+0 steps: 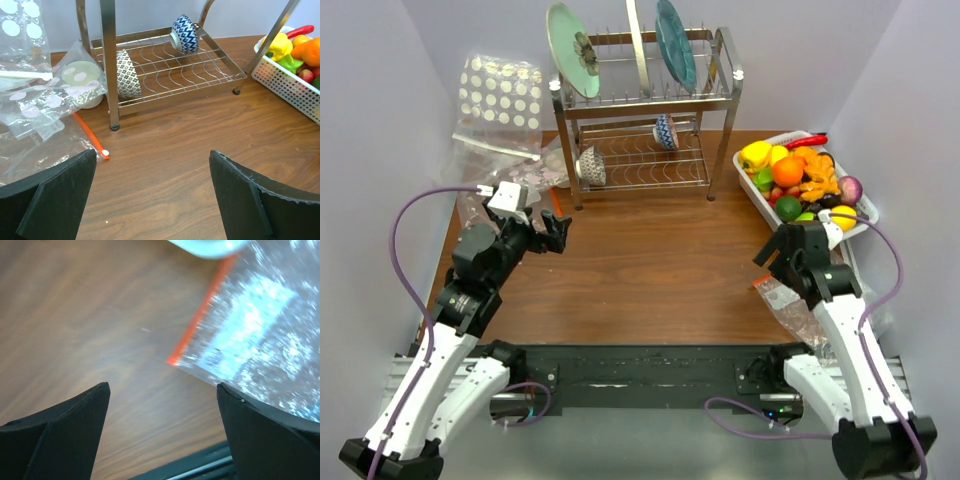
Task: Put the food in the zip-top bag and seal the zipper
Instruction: Pick up the zipper food storage bag at the corner of the board.
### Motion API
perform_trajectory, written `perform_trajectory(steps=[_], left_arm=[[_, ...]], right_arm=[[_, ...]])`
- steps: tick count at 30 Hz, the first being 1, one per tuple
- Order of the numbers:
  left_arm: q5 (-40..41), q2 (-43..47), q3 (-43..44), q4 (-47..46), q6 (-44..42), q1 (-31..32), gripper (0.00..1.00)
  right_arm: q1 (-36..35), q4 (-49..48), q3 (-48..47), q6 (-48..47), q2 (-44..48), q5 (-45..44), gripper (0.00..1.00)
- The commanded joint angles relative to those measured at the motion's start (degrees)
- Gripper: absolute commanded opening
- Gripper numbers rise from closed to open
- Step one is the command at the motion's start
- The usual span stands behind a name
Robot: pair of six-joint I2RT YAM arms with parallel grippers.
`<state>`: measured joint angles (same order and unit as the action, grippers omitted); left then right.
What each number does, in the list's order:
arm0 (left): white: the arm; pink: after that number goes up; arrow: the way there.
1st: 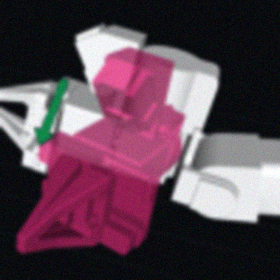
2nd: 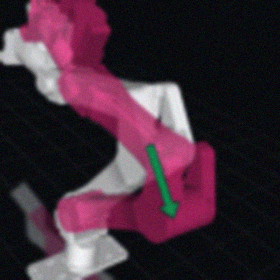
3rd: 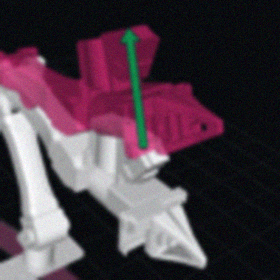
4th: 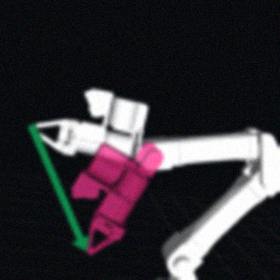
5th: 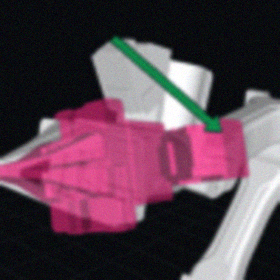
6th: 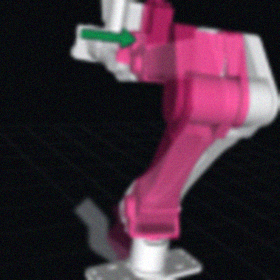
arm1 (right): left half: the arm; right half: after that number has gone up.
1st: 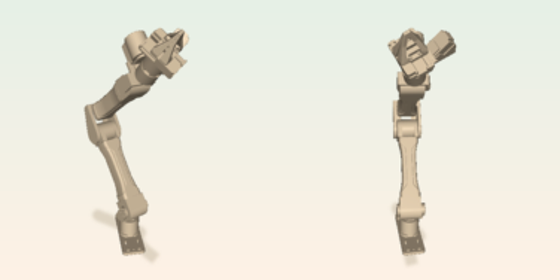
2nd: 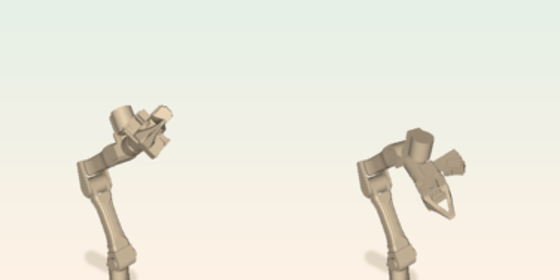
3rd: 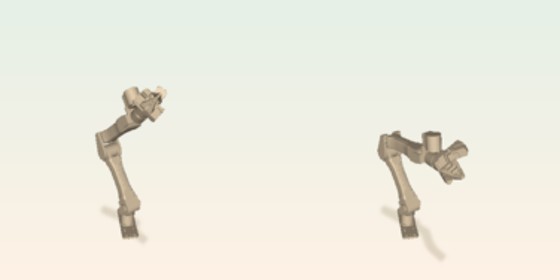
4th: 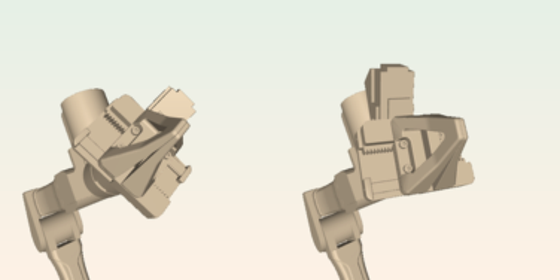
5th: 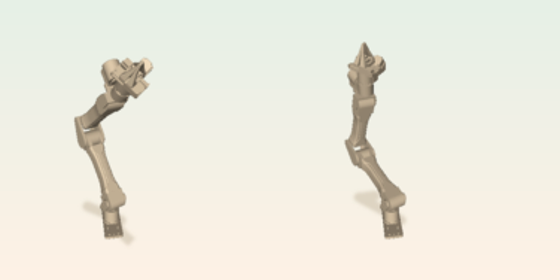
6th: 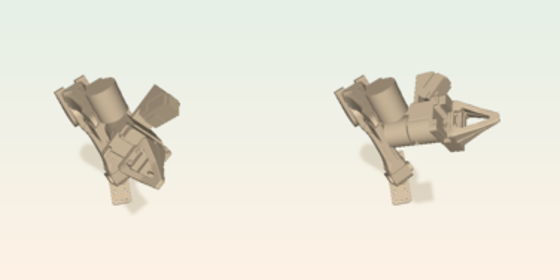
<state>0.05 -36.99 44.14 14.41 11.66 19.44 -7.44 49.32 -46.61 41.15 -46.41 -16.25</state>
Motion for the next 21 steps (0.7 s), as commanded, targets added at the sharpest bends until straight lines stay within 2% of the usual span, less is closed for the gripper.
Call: perform_trajectory(steps=[1, 6, 18, 20, 21], left_arm=[[-3.04, 0.61, -0.02, -2.28, 1.43, -0.98, 1.0], [-4.01, 0.52, -0.19, -2.46, 1.61, -1.25, 1.0], [-4.62, 0.34, -0.37, -2.81, 1.7, -2.21, 1.0], [-4.8, 0.26, -0.37, -2.73, 1.7, -2.22, 1.0], [-4.97, 0.08, -0.37, -2.73, 1.79, -2.48, 1.0]], right_arm=[[0.06, -2.2, 3.89, 2.88, -4.12, -5.72, 0.88], [0.15, -11.07, 7.32, 4.47, -9.56, -9.23, 0.88], [0.15, -24.27, 8.82, 7.02, -27.23, -12.75, 0.84], [0.06, -25.15, 9.08, 7.72, -28.73, -12.75, 0.79], [0.06, -25.24, 9.43, 7.98, -29.78, -13.01, 0.65]])
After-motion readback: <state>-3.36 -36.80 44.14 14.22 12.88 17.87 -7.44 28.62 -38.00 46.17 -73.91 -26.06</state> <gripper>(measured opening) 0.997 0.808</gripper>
